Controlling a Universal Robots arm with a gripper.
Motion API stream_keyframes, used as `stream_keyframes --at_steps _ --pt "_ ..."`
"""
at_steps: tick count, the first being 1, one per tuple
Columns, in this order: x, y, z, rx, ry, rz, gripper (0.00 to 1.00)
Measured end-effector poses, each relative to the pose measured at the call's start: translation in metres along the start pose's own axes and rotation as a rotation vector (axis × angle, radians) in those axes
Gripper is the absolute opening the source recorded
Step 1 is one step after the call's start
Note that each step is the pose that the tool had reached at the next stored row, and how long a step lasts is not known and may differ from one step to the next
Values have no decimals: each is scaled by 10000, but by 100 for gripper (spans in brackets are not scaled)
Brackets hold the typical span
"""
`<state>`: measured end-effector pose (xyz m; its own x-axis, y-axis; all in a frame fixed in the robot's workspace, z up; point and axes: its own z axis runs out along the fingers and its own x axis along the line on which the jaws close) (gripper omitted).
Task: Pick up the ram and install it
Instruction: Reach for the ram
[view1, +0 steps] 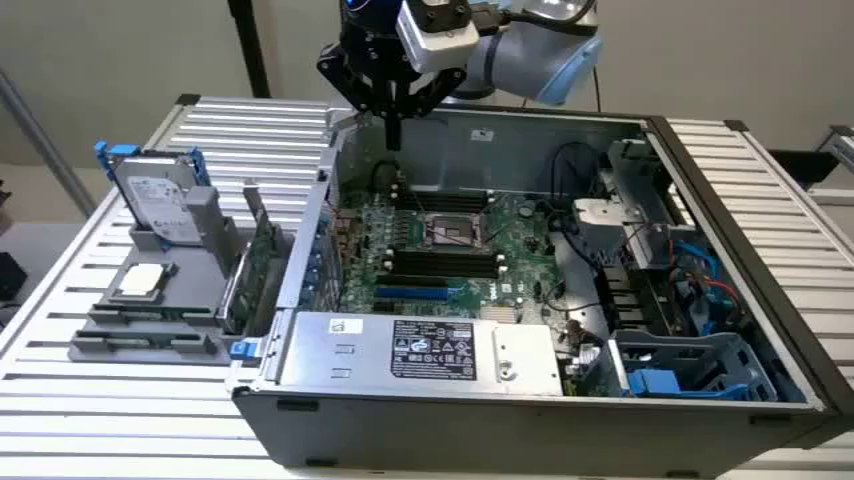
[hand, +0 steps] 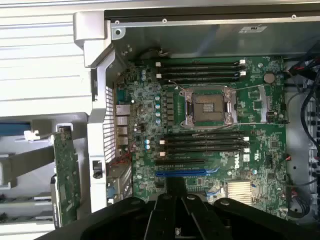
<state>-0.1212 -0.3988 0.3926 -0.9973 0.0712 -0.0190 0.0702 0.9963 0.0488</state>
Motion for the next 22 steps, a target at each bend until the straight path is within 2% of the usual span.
stream_keyframes --at_steps 14,17,22 --pt "0 -2 -1 0 0 -1 0" --pt "42 -50 -3 -1 0 1 0" --pt "209 -188 -8 0 0 0 0"
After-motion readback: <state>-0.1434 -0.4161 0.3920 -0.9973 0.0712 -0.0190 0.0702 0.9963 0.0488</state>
